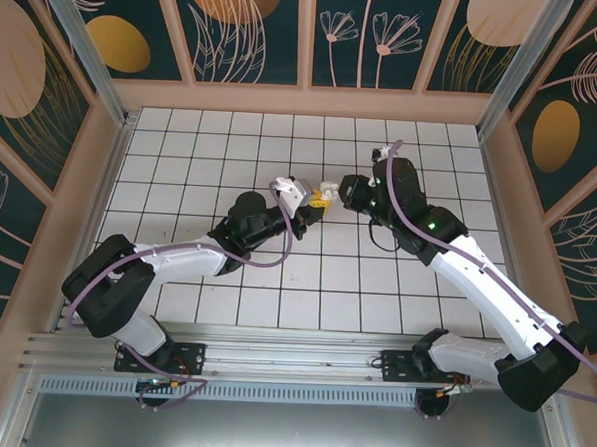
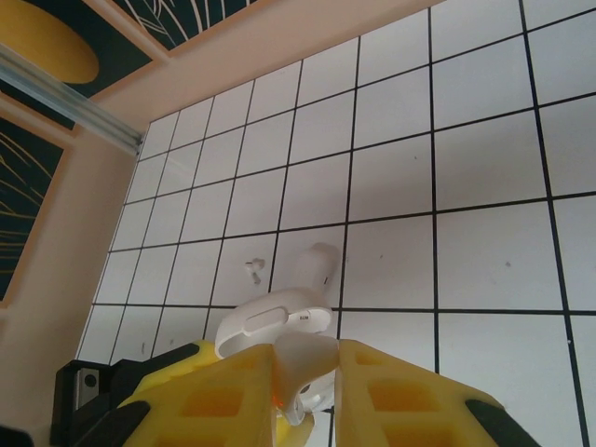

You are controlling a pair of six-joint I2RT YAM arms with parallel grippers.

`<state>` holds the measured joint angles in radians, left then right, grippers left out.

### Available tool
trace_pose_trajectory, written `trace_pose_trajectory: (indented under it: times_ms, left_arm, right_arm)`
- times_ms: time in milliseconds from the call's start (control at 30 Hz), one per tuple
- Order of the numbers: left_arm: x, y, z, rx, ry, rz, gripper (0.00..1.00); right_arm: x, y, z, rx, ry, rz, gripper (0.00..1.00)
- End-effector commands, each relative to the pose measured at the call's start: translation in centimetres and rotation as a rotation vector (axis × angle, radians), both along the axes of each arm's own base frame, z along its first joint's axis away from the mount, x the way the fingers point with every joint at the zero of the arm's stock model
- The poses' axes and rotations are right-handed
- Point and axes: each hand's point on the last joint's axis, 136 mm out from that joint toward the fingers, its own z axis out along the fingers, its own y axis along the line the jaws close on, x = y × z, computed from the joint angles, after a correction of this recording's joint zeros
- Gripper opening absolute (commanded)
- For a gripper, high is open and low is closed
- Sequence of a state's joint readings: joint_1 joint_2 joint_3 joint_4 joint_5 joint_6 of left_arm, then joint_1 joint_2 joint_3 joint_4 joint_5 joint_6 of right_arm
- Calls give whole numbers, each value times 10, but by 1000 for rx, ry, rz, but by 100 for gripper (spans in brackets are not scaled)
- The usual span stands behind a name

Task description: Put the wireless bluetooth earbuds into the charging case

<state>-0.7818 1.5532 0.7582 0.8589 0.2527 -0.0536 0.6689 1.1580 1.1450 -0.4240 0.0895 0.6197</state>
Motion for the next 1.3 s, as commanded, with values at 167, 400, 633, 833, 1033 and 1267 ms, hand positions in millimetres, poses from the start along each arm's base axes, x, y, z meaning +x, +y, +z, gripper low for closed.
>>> trace_pose_trajectory:
  times_ms: [167,400,633,833,1033,1267]
  left_arm:
    - [-5,-7,29,-94,-23,-44,0]
    - [-8,-8,31,-100,-23,-52,0]
    - [-9,-7,34,-105,-26,-59,0]
    - [-9,-7,34,-106,-20,-60,0]
    - [-9,-9,37,-113,-20,-63,0]
    - [-5,-8,35,-122,-9,-47,0]
  right_arm:
    - [5,9,-9,17,12,19,21]
    - [5,8,-13,12,19,17,21]
    - [6,6,-18,-5,22,7,21]
    - [6,7,-25,-8,34,14,21]
    - [4,9,-27,-2,40,30,21]
    - [-1,11,-31,10,54,45,21]
